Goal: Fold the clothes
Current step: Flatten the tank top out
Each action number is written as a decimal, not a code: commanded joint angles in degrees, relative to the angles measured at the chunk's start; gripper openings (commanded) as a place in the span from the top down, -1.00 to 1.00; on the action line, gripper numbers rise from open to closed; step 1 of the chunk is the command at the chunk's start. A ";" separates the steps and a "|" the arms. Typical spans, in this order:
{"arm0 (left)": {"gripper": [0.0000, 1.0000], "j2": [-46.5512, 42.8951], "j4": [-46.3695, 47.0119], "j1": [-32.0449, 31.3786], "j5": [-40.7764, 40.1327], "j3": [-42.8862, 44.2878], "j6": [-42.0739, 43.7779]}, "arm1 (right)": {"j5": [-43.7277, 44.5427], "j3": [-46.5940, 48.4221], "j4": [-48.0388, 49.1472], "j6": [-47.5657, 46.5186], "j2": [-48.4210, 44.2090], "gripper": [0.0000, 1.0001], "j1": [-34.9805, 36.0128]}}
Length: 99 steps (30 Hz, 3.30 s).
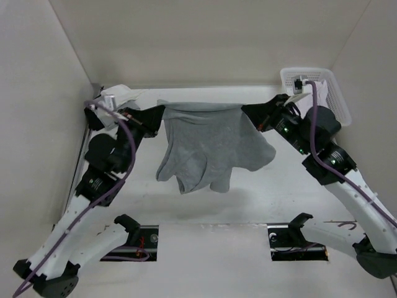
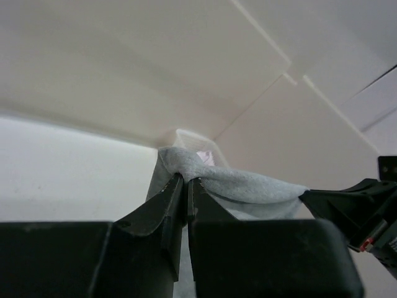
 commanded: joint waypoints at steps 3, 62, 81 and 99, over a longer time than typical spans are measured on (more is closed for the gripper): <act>1.00 10.12 6.32 2.08 1.98 3.21 -1.85 | -4.10 1.54 4.05 0.80 1.77 0.94 -5.13; 0.36 24.36 4.12 10.25 1.55 -35.02 -8.11 | 3.02 -43.02 28.05 9.51 11.96 0.79 2.60; 0.57 36.76 6.50 8.58 -1.61 -30.18 -4.85 | 4.07 -43.73 33.50 11.70 15.66 0.47 3.57; 1.00 33.09 5.98 9.63 1.55 -30.35 -4.06 | 14.71 -47.07 28.94 14.08 16.70 0.02 -10.57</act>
